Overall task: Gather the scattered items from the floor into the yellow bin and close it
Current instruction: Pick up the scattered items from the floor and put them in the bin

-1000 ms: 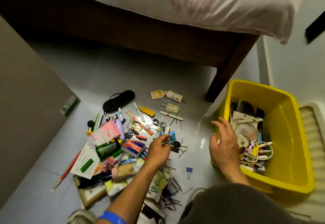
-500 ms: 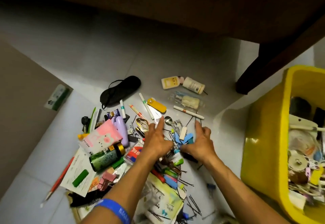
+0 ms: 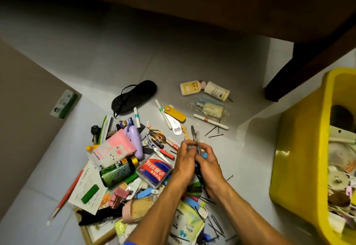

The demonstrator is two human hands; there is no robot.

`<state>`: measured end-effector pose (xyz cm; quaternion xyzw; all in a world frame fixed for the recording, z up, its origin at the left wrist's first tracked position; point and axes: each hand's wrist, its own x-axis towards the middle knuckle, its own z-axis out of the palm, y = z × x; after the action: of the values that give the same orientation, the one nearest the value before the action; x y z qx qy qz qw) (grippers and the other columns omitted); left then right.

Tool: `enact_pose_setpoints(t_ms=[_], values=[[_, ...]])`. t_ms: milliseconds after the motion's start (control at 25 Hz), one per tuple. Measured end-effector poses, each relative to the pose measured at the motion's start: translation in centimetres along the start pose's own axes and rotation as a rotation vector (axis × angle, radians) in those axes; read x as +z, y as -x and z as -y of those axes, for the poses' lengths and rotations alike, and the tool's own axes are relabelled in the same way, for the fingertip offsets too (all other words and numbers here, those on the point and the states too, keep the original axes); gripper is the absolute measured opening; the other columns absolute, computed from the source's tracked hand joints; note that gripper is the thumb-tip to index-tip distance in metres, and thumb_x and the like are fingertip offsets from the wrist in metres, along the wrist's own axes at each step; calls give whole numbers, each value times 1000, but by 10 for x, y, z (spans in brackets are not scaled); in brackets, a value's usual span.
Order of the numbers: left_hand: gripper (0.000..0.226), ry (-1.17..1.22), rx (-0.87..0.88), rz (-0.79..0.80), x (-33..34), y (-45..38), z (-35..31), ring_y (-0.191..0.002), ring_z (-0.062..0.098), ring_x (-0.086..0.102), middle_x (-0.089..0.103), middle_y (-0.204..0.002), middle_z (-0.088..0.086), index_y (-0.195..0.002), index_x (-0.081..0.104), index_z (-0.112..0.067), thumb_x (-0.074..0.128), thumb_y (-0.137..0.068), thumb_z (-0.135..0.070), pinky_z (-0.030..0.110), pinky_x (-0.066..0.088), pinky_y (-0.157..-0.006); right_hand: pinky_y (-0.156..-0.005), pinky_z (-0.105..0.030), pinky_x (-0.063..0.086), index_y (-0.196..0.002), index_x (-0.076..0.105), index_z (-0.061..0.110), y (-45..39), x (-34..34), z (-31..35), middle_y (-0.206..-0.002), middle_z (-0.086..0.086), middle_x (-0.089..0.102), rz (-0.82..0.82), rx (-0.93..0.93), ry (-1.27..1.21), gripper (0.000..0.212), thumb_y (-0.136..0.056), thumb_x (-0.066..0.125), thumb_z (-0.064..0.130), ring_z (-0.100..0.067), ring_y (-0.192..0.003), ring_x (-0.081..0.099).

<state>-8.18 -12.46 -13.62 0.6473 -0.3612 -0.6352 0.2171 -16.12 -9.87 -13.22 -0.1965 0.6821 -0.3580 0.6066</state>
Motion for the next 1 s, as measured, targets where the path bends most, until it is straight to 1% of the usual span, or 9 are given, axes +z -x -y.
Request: enact_pose_setpoints(t_ms=[120, 320, 440, 520, 560, 640, 720, 880, 1000], values=[[23, 37, 55, -47, 0, 24, -7, -100, 21, 63, 64, -108, 4, -93, 51, -39, 39, -101, -21, 36, 55, -82, -80, -26, 52, -116, 59, 28, 21, 1, 1, -108, -3, 72, 7, -42, -124, 23, -100, 50, 15, -14, -99, 69], [17, 45, 188, -59, -3, 80, -42, -99, 32, 62, 63, -105, 11, -95, 48, -34, 40, -99, -20, 55, 52, -88, -79, -26, 53, -113, 60, 30, 76, -8, 32, -103, -1, 74, 70, -149, -177, 23, -101, 47, 14, -13, -98, 70], [16, 79, 261, -61, 0, 112, -63, -100, 33, 61, 63, -107, 13, -95, 49, -34, 40, -99, -20, 56, 51, -89, -85, -32, 55, -117, 60, 29, 105, -17, 52, -108, -4, 73, 115, -220, -190, 24, -101, 49, 15, -16, -102, 69], [16, 88, 310, -57, 4, 135, -77, -98, 32, 62, 64, -104, 11, -96, 49, -33, 41, -100, -20, 52, 53, -84, -89, -36, 55, -119, 60, 30, 129, -27, 66, -114, -7, 70, 125, -270, -199, 24, -100, 50, 18, -18, -106, 68], [15, 92, 336, -42, 8, 147, -84, -96, 31, 63, 64, -103, 10, -97, 48, -33, 40, -100, -20, 49, 54, -80, -89, -37, 55, -117, 61, 34, 140, -33, 73, -115, -7, 70, 124, -289, -208, 25, -100, 51, 19, -19, -106, 68], [15, 91, 396, -6, 19, 168, -99, -93, 28, 63, 63, -102, 8, -98, 48, -33, 41, -99, -20, 42, 55, -74, -83, -34, 57, -104, 65, 50, 161, -47, 86, -114, -3, 69, 120, -328, -235, 30, -99, 53, 23, -17, -105, 69], [13, 80, 457, 37, 35, 185, -116, -94, 28, 63, 62, -102, 8, -98, 48, -33, 41, -98, -21, 44, 55, -75, -77, -30, 57, -94, 65, 58, 179, -67, 100, -114, -1, 68, 100, -367, -266, 35, -98, 55, 25, -16, -104, 69], [10, 39, 586, 196, 91, 216, -149, -96, 29, 62, 59, -105, 9, -103, 48, -34, 43, -95, -31, 47, 56, -77, -79, -33, 58, -105, 64, 51, 204, -127, 118, -114, -4, 70, 10, -479, -442, 32, -94, 57, 22, -20, -106, 69], [12, -40, 658, 307, 154, 229, -171, -95, 26, 60, 59, -101, 4, -97, 50, -37, 44, -89, -31, 47, 53, -79, -81, -34, 58, -119, 62, 35, 213, -190, 126, -118, -9, 69, -85, -562, -634, 34, -87, 61, 25, -21, -109, 68]])
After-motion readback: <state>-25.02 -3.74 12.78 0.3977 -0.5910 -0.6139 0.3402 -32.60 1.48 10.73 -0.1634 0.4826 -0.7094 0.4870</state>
